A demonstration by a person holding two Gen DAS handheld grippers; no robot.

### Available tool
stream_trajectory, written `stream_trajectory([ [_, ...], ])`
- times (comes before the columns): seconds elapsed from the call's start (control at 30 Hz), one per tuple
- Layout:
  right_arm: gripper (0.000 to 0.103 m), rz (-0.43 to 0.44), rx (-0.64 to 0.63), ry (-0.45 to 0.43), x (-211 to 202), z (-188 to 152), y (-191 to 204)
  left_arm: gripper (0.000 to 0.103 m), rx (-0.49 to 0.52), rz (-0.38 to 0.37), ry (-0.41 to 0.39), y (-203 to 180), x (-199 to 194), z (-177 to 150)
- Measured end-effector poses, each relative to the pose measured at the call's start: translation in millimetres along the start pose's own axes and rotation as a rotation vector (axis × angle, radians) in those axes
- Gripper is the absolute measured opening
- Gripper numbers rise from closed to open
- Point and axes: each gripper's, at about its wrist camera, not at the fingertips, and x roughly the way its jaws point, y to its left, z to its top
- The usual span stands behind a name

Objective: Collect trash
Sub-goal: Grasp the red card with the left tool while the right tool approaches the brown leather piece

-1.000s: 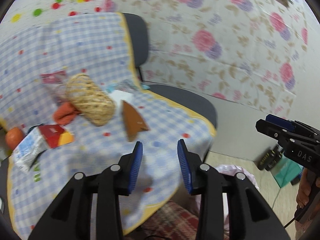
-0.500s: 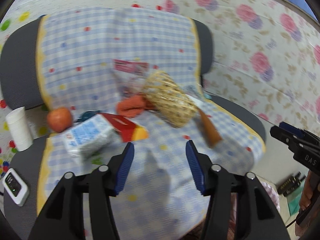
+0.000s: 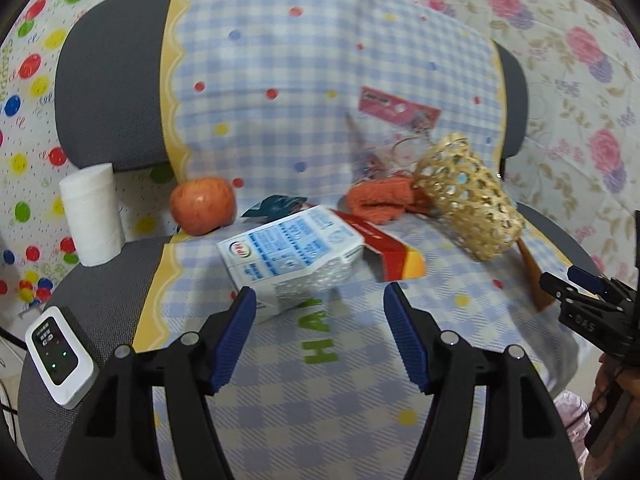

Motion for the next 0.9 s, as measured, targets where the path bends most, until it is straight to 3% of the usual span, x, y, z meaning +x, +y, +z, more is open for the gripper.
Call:
stream_trajectory([
  [0.3,0.06,-0.03,-0.002,0.04,27,4,6,0.074,-0.019,0.036,0.033,14,19,1],
  [0.4,0.062,-0.028,-0.002,0.027,22,2,6,0.074,-0.053,-0.021,0.052,12,22,1],
  [0.67,0.062,-0.017,0.019,0.006,10,1,-6,0.048,0.008,-0.15,0.071,-35,38,9],
  [0.9,0.062,-0.003,0.036,-0.008,6,1,-18,0.046,-0.057,-0.183,0.163,-46,74,18],
])
